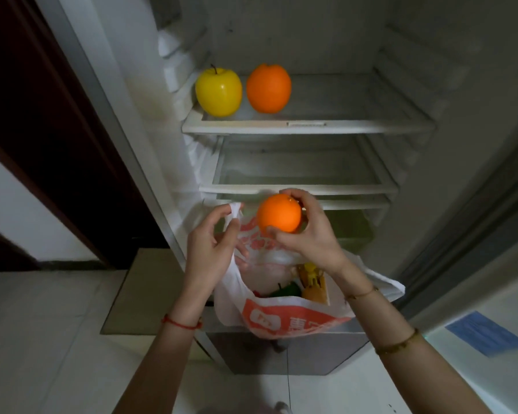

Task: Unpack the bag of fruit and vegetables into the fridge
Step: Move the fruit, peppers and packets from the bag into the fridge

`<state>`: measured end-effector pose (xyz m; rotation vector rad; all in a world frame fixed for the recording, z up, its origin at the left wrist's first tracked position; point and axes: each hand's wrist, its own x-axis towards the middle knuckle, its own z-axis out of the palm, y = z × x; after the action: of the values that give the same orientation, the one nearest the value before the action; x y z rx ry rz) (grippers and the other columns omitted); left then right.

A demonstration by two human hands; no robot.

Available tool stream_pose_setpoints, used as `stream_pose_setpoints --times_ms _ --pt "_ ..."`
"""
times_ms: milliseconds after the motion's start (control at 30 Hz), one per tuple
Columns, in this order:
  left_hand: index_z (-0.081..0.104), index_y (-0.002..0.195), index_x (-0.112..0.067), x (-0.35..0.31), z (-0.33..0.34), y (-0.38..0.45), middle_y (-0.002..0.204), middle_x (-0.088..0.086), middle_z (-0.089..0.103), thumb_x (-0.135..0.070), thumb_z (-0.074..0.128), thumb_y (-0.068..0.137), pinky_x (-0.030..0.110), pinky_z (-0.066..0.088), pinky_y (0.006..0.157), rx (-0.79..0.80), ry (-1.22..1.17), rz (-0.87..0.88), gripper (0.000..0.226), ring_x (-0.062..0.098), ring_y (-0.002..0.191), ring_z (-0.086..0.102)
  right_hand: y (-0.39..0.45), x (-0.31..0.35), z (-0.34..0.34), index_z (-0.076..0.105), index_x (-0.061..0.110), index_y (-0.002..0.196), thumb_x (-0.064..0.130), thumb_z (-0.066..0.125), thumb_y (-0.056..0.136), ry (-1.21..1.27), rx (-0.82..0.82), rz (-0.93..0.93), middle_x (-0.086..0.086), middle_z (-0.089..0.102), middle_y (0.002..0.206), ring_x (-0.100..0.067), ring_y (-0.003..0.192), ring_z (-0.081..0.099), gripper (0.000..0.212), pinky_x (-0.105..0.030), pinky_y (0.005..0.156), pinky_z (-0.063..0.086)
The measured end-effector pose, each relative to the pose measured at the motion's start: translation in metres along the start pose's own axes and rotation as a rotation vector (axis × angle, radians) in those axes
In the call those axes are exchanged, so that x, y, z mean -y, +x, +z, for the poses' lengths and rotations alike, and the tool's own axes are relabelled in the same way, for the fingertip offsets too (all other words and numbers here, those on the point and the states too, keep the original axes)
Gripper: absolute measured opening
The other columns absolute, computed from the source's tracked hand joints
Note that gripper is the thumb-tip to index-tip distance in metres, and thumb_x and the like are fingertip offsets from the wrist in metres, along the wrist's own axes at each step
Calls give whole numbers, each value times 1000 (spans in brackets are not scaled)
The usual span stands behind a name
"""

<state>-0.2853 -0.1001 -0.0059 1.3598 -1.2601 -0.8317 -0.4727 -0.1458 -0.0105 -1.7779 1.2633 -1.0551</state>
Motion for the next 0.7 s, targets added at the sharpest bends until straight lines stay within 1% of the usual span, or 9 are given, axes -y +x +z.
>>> stream_pose_setpoints --times_ms 67,133,167,267,433,500,533,600,700 --pt "57 126 -21 2 2 4 93 5 71 -20 57 97 51 60 60 7 15 -9 29 25 58 70 -2 16 -13 44 34 131 40 80 66 -35 -63 -108 7 39 135 -13 120 47 75 -33 93 52" --pt "58 125 -26 1 5 7 108 4 70 -24 57 96 55 60 64 17 33 6 29 25 62 71 -1 31 -26 42 32 136 35 80 68 -40 -101 -164 7 36 137 -10 120 46 77 -30 94 51" --pt "59 123 -28 -1 7 8 110 3 69 -25 57 95 57 59 65 20 42 21 28 26 64 71 1 36 -33 40 31 139 34 79 69 -45 -115 -188 6 35 139 -10 121 45 80 -27 94 51" --pt "60 123 -23 -7 12 11 98 1 71 -20 56 96 57 59 63 15 35 27 28 28 60 71 12 51 -48 33 25 142 29 81 72 -30 -162 -235 4 36 142 -12 123 46 84 -25 94 50" --pt "60 125 -16 -16 18 15 85 -6 73 -15 55 97 53 60 63 17 44 30 28 23 57 70 50 67 -72 37 20 137 28 82 74 23 -331 -256 0 40 139 -17 120 51 77 -32 92 54" --pt "62 121 -18 -19 21 16 86 -18 72 -14 55 98 44 61 63 24 43 39 25 16 58 70 71 73 -81 38 20 136 34 81 74 36 -389 -272 0 42 137 -16 119 51 76 -37 94 54" --pt "62 119 -20 -19 23 17 85 -22 71 -13 55 98 33 61 63 21 50 52 23 8 60 70 82 76 -85 39 21 135 36 80 73 30 -412 -279 2 44 136 -16 119 52 76 -39 94 53" --pt "62 117 -21 -21 24 17 83 -25 70 -11 55 97 12 54 62 8 64 76 23 -7 68 67 103 80 -92 42 21 135 38 81 72 -15 -444 -281 2 47 135 -16 118 53 76 -40 96 52" --pt "61 116 -20 -23 24 17 84 -27 68 -10 55 97 4 48 61 -3 69 80 22 -17 70 63 132 79 -95 42 17 136 33 82 72 -101 -447 -244 -2 49 136 -18 120 51 77 -37 98 48"
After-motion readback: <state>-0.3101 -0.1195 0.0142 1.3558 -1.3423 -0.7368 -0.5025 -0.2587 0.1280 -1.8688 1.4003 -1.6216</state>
